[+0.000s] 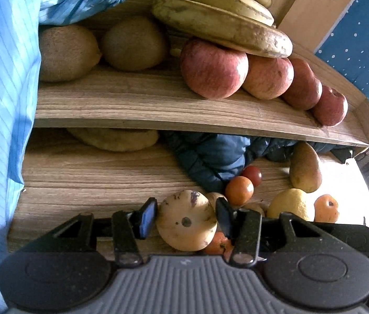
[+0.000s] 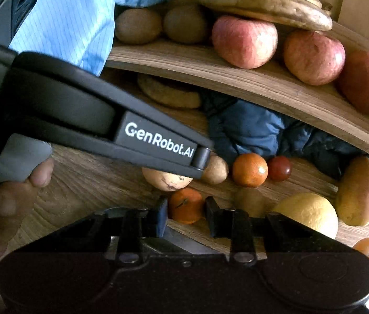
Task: Organize fruits
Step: 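Lift the gourd with the left tool while the right tool lifts the tangerine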
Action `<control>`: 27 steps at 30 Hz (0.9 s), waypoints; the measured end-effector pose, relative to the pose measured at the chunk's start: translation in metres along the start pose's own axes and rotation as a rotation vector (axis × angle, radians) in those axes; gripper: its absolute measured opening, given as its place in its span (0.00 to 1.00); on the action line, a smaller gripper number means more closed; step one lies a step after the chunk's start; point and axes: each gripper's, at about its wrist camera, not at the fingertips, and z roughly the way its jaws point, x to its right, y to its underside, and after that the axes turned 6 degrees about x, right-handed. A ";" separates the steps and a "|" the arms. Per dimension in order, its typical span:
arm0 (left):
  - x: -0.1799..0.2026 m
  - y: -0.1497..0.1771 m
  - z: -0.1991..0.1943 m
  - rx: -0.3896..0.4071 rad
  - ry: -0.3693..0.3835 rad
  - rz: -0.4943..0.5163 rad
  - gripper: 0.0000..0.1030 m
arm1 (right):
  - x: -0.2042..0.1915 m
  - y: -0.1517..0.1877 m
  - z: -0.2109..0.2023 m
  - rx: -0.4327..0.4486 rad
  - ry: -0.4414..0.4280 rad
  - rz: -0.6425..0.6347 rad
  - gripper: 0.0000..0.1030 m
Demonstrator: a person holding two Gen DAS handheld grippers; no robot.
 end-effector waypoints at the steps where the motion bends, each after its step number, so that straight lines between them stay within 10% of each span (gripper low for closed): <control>1: 0.000 0.000 0.000 0.001 0.000 0.000 0.51 | 0.001 0.000 -0.001 0.000 -0.001 0.001 0.31; 27: -0.005 0.002 0.002 -0.002 -0.015 -0.018 0.51 | 0.005 -0.001 0.000 0.008 -0.006 0.015 0.30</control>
